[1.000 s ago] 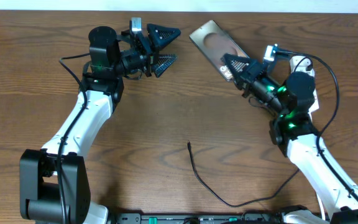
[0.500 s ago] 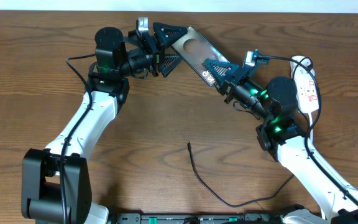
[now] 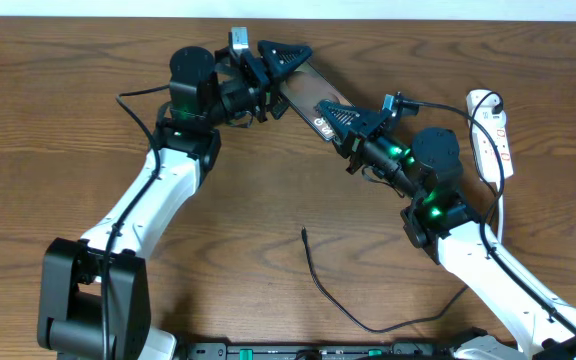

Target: Plug charger to phone and switch on socket

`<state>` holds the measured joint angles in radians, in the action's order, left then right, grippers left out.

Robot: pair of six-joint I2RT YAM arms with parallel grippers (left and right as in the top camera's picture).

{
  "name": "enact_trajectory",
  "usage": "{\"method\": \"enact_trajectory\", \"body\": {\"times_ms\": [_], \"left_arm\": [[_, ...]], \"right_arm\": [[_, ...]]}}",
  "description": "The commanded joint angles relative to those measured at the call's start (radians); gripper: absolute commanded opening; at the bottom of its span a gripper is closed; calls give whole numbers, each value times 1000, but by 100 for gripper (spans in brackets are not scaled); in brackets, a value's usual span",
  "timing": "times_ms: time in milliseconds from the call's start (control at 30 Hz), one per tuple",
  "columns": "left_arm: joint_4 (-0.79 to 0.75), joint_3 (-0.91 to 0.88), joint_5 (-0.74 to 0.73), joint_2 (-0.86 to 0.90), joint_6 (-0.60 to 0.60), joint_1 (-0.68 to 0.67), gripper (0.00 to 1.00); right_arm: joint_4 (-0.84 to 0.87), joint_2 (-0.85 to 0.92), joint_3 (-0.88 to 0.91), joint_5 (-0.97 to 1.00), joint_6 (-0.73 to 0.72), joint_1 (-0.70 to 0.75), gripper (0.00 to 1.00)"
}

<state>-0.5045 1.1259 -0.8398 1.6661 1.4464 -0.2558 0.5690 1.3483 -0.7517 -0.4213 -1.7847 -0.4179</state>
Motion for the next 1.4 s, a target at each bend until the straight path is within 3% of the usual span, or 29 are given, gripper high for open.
{"method": "enact_trajectory", "body": {"times_ms": [0,233,433,733,833,900,1200,1367], "left_arm": [[-6,28,26,-22,-24,-4,70],[-6,28,34,-22,-24,-4,49],[-6,28,34,-22,-25,-6,9],[-6,28,34,-22,-51,-6,7],[-6,28,37,-22,-55,-5,8],[-6,28,41,-22,-58,-2,8],[-6,28,12,-22,-58,116,7],[-6,28,-109,-22,-58,255,7]], "right_arm": [[14,-7,-22,28,-25,-7,2],[14,-7,-22,42,-25,-24,2],[10,-7,-22,50,-25,-42,2],[-2,-7,-22,53,-24,-50,2],[0,-7,-22,52,8,-50,67],[0,-7,-22,52,64,-49,99],[7,-7,-22,-13,242,-15,99],[4,-7,-22,-150,412,39,99]]}}
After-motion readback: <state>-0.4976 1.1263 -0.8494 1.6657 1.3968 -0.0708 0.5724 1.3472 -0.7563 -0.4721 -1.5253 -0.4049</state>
